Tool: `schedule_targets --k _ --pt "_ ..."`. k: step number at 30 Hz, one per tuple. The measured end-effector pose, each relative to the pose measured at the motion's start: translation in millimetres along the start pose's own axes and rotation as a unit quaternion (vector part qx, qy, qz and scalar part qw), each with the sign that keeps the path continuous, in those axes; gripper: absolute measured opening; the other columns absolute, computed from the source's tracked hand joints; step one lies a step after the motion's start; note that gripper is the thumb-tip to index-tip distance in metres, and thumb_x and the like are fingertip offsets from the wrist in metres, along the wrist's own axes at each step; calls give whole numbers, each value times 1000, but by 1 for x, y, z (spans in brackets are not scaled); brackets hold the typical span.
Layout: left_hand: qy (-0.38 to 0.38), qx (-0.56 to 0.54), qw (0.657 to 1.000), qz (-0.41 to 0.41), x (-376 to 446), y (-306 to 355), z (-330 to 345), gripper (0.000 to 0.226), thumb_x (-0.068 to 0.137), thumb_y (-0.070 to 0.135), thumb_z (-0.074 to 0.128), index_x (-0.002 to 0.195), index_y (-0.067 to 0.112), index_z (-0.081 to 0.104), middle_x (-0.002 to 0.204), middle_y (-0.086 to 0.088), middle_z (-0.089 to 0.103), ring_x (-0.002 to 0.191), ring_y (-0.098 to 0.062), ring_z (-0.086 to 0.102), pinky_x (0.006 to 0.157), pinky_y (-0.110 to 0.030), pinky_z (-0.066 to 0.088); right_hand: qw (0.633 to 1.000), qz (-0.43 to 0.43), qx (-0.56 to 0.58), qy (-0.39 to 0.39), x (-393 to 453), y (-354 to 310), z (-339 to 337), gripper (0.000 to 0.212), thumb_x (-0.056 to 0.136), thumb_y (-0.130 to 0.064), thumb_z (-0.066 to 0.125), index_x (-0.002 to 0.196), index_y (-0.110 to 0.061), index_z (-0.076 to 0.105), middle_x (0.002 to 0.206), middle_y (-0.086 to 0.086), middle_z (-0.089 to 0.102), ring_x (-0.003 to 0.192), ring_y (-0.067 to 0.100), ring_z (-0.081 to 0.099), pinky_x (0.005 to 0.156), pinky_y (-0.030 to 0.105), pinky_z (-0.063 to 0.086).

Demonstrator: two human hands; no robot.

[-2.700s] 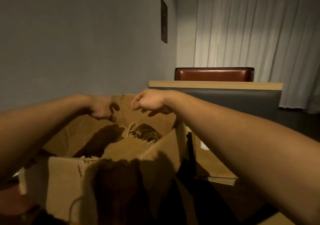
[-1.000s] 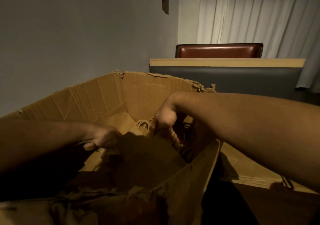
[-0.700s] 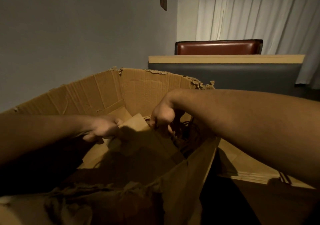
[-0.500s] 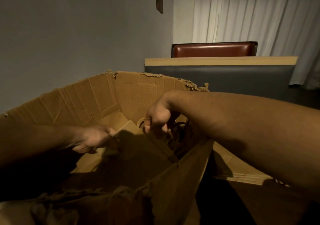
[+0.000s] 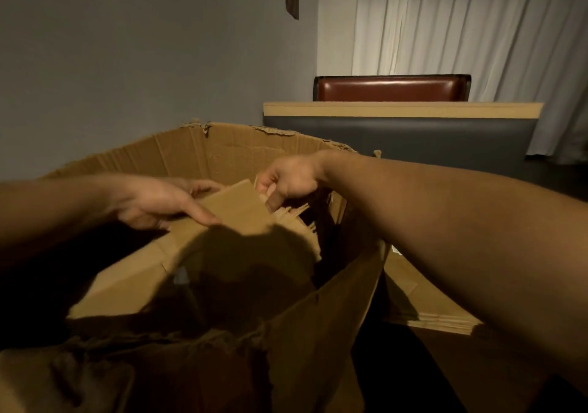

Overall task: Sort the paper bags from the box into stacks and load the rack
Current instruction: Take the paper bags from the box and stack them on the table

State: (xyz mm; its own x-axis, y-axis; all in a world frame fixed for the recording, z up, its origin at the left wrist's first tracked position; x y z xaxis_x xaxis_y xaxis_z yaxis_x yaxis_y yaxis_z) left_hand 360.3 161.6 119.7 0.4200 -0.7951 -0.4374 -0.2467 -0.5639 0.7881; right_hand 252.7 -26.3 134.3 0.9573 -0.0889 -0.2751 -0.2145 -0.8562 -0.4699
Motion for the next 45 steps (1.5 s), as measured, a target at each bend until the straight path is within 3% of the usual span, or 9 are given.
schedule_targets --k 7,10,17,26,31,34,36,40,45 --pt "55 78 994 59 -58 49 -25 49 64 18 87 105 -2 66 104 -21 73 95 -34 72 73 -35 62 963 -109 151 197 -31 -33 -21 14 85 -14 74 96 -18 68 85 -5 67 83 11 63 84 32 54" --pt "46 95 994 29 -62 25 -11 32 80 9 73 109 -3 66 109 -22 71 103 -37 68 87 -42 58 991 -70 58 100 -45 -39 -7 12 88 -14 69 97 -21 64 94 -3 65 88 14 62 75 29 49" --pt "23 123 990 -66 -55 -25 23 58 65 31 87 116 15 66 118 -8 70 117 -28 62 106 -56 43 999 12 2 -31 -55 -35 28 32 94 3 56 123 -11 59 100 6 60 86 19 57 75 34 51" --pt "-77 58 995 -34 -71 6 40 32 86 5 67 117 3 64 107 -13 73 95 -23 71 72 -30 59 977 -103 111 149 -78 -37 10 24 93 -13 63 116 -21 63 110 1 65 103 18 63 93 40 54" --pt "68 224 972 11 -75 21 43 18 78 8 78 94 15 75 93 2 77 96 -18 72 90 -32 55 980 -81 13 184 -86 -45 13 31 97 -16 56 128 -19 58 121 3 59 107 19 59 94 35 52" --pt "163 227 960 19 -90 30 32 12 79 7 77 71 14 70 58 6 69 55 -11 65 55 -26 49 914 -88 -33 395 -102 -51 2 15 98 -18 53 105 -19 65 105 -1 60 96 15 59 86 29 52" --pt "236 187 953 29 -108 36 25 23 82 8 76 63 12 63 45 5 58 42 -12 52 46 -24 38 941 -67 29 331 -110 -56 3 15 99 -23 53 91 -18 64 87 -2 64 81 14 62 74 30 54" --pt "348 50 931 96 -154 48 6 17 82 13 76 84 2 62 67 -17 56 56 -27 50 52 -30 40 982 -15 31 188 -115 -64 14 31 95 -39 61 118 -20 55 108 -1 61 99 16 60 80 29 49" --pt "357 -141 886 259 -201 78 20 36 82 4 70 117 9 64 108 -8 72 86 -17 73 71 -25 58 905 -50 110 408 -148 -79 -32 80 75 -49 79 138 -29 33 140 6 35 129 29 39 107 50 42"
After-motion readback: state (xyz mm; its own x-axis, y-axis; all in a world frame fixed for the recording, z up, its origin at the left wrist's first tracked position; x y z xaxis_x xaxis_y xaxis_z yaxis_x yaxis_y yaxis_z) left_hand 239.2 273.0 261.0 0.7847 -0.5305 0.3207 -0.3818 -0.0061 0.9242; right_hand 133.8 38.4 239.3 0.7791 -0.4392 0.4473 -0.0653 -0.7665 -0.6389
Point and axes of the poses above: each hand's wrist, its own x-axis towards the middle knuckle, its own z-axis out of the palm, y = z × x, the point moved 2 cm from there along x, towards the middle knuckle
